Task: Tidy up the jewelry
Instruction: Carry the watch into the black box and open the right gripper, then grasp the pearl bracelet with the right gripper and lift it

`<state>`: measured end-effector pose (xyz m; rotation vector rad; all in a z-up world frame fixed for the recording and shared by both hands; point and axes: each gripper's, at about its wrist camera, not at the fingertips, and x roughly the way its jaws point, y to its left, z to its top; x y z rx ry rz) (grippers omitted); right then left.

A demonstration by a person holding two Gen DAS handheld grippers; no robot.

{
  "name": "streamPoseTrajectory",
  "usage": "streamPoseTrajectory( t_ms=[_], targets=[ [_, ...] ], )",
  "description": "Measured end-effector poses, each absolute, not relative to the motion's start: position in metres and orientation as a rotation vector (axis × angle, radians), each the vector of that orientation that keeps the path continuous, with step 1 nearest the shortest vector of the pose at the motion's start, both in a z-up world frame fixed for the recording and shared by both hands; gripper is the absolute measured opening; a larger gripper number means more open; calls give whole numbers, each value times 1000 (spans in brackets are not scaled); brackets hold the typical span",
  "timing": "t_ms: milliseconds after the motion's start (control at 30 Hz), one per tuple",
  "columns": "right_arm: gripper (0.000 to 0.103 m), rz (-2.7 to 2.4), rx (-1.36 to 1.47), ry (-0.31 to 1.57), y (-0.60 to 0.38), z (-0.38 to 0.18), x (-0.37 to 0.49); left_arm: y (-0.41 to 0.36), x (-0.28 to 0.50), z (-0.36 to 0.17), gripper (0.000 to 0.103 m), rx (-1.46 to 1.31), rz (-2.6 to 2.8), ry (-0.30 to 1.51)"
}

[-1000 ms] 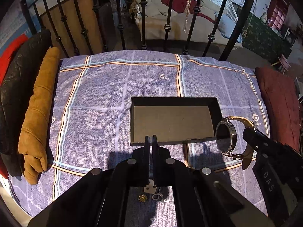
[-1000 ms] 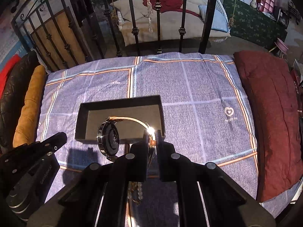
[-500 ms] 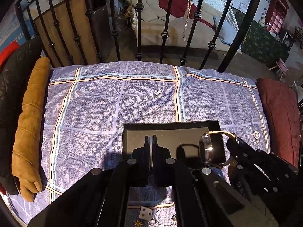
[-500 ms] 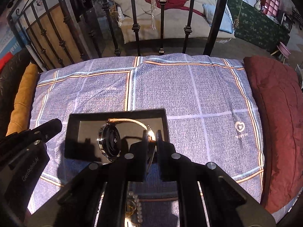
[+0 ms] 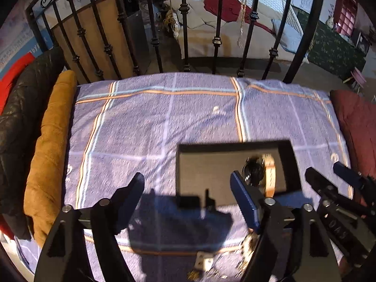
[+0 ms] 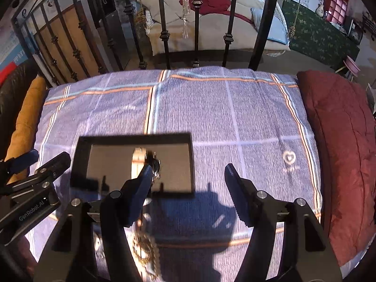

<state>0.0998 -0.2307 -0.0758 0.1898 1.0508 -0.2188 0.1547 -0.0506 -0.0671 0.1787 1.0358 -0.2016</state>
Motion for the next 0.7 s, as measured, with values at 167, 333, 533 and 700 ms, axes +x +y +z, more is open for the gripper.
streamPoseTrajectory(
  t_ms=[167, 333, 533, 700],
  targets=[
    [58, -192, 212, 1141, -219, -97, 60, -34, 117, -92, 76, 171, -186, 1116],
    [55, -177, 227, 1204, -205, -117, 34, -27, 91, -109, 76, 166, -193, 1170],
    [55, -160, 225, 1234, -194, -130, 24, -31, 76, -122, 76, 229, -205, 1185],
    [55, -136, 245, 1278, -186, -144, 20, -26, 71, -133, 76, 209, -200, 1211]
  ],
)
